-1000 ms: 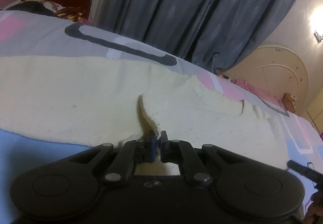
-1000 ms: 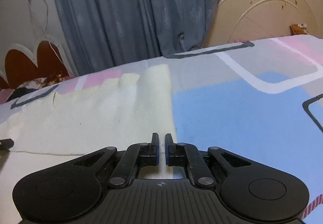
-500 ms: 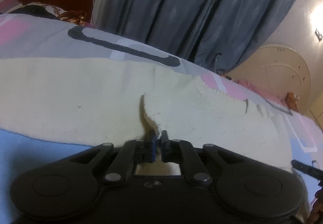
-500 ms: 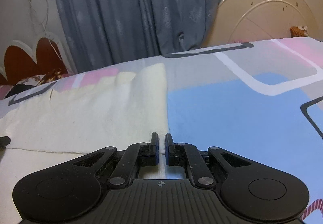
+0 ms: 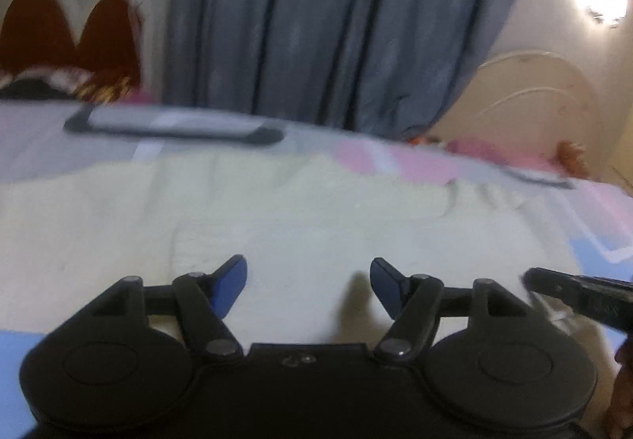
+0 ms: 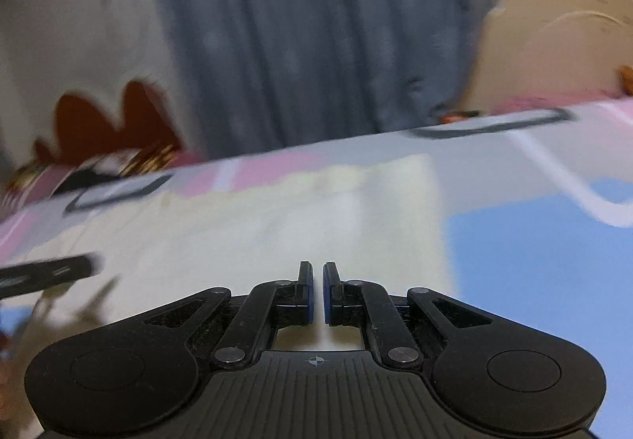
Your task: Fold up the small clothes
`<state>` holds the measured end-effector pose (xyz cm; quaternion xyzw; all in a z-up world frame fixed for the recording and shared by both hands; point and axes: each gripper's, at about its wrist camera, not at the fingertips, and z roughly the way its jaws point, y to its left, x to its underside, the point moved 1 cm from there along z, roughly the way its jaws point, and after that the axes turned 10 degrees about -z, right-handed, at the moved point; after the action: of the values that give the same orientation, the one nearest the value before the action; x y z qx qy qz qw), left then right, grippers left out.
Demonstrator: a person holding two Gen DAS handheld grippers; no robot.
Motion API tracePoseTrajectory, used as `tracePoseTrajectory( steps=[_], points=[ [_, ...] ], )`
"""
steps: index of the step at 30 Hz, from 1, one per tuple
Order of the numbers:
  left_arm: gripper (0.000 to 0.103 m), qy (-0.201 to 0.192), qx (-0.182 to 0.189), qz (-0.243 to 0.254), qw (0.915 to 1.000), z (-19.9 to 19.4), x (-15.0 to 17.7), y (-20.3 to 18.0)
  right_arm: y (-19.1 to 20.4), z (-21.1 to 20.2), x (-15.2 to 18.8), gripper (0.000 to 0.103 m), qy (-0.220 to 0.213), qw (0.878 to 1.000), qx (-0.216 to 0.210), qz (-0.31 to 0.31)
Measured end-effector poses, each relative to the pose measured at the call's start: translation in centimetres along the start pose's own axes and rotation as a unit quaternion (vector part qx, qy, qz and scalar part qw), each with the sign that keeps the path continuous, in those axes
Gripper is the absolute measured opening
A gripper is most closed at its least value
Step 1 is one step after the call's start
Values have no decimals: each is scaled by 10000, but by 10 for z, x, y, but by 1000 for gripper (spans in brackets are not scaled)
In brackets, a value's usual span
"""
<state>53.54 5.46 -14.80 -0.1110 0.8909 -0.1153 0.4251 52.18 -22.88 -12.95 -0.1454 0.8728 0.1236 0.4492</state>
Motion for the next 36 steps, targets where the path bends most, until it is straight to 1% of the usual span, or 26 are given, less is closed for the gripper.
tracePoseTrajectory(
  steps=[1, 2, 4, 5, 6, 7, 10, 11, 13, 14, 16, 19, 22, 23, 25, 26, 29, 31, 33, 36],
  points=[
    [66, -60, -21, -46, 10000, -1, 1, 7, 2, 4, 1, 5, 52, 9999, 18, -133],
    [66, -57, -31, -62, 10000, -1, 0, 12, -2, 5, 0, 5, 55, 9997, 156, -199],
    [66, -30, -18, 84, 10000, -2, 0, 13, -29, 2, -4, 5, 61, 9975, 705, 58],
    [66, -33, -80, 224, 9997, -2, 1, 10, -47, 3, -6, 5, 82, 9959, 845, 324],
    [67, -50, -141, 313, 9994, -1, 1, 5, -56, 5, -9, 4, 88, 9955, 833, 436],
    [69, -72, -171, 384, 9991, -1, 1, 1, -61, 8, -14, 4, 53, 9957, 822, 420],
    [71, -136, -217, 464, 9986, 5, 0, -4, -66, 23, -31, 4, -3, 9970, 746, 192],
    [70, -156, -221, 430, 9987, 5, 0, -4, -70, 30, -35, 4, 38, 9970, 738, 247],
    [69, -165, -204, 346, 9991, 6, -1, 2, -87, 44, -40, 4, 172, 9950, 924, 351],
    [69, -166, -205, 332, 9991, 6, -2, 4, -98, 50, -39, 0, 246, 9936, 1007, 458],
    [69, -161, -191, 330, 9991, 7, -2, 4, -111, 54, -44, 0, 294, 9937, 849, 670],
    [69, -191, -259, 269, 9991, 2, -6, -3, -107, 48, -46, 0, 468, 9951, 845, 227],
    [70, -110, -36, 196, 9997, -4, -4, -12, -103, 34, -39, 0, 506, 9954, 765, 264],
    [70, -87, -72, 272, 9996, -4, -1, -15, -99, 31, -37, 0, 519, 9958, 725, 228],
    [70, -16, -154, 400, 9991, -3, 8, -16, -89, 15, -28, 0, 517, 9962, 690, 108],
    [70, -41, -161, 443, 9989, -5, 12, -13, -86, 8, -23, 0, 508, 9967, 623, 118],
    [70, -66, -135, 435, 9989, -11, 15, -5, -74, -16, 3, 0, 593, 9969, 508, -14],
    [70, -45, -167, 487, 9987, -12, 14, -4, -65, -31, 18, 0, 541, 9961, 641, -261],
    [70, -86, -256, 538, 9982, -16, 12, -8, -60, -39, 23, 0, 493, 9957, 708, -338],
    [72, -178, -169, 566, 9981, -22, 16, -15, -58, -53, 18, 0, 119, 9982, 579, -82]
  ],
)
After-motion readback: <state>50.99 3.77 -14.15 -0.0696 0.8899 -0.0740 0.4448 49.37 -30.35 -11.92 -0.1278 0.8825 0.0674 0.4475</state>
